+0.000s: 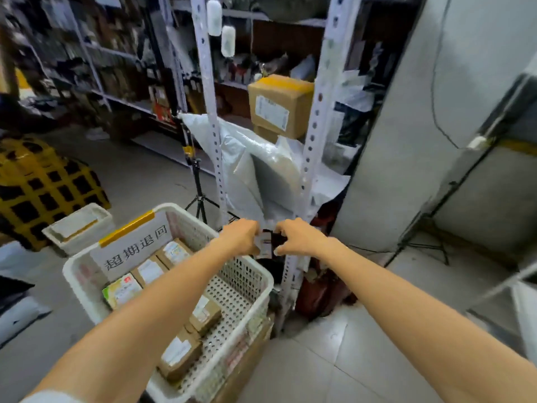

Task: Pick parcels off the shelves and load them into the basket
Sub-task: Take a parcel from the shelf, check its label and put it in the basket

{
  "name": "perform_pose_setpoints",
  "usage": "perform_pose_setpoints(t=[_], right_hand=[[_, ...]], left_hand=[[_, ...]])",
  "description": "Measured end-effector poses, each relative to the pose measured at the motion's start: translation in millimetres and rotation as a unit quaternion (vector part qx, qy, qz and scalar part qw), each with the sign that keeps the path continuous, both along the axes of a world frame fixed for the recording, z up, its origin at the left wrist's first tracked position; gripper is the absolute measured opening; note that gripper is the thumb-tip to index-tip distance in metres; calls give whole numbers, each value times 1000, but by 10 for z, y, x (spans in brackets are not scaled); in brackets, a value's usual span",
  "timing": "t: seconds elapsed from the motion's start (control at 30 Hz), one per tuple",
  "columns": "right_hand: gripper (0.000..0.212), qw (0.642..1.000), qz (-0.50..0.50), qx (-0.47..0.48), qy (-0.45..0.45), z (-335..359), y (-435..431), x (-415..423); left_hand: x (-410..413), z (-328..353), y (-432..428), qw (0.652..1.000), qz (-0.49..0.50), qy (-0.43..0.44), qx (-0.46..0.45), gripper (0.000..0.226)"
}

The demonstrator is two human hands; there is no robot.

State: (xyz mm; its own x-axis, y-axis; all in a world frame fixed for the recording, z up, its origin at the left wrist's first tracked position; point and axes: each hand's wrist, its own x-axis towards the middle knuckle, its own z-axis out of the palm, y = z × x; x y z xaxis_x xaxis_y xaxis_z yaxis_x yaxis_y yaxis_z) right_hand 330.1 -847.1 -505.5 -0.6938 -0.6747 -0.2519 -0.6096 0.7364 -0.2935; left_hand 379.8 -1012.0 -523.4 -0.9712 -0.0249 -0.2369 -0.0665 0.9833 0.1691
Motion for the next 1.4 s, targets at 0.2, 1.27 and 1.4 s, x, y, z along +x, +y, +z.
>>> perform_pose_setpoints(t=[0.2,1.27,1.4], right_hand=[[60,986,-164,-1,17,269,1739,-108],[63,648,-703,67,286,2635,5892,285],[64,625,-723,67,287,2726,6165,250]], left_hand=[[-492,235,1662,986,-164,9,9,45],[-2011,2663,6773,745,-602,260,125,51],[-2206,2749,7226,717,-636,239,155,52]])
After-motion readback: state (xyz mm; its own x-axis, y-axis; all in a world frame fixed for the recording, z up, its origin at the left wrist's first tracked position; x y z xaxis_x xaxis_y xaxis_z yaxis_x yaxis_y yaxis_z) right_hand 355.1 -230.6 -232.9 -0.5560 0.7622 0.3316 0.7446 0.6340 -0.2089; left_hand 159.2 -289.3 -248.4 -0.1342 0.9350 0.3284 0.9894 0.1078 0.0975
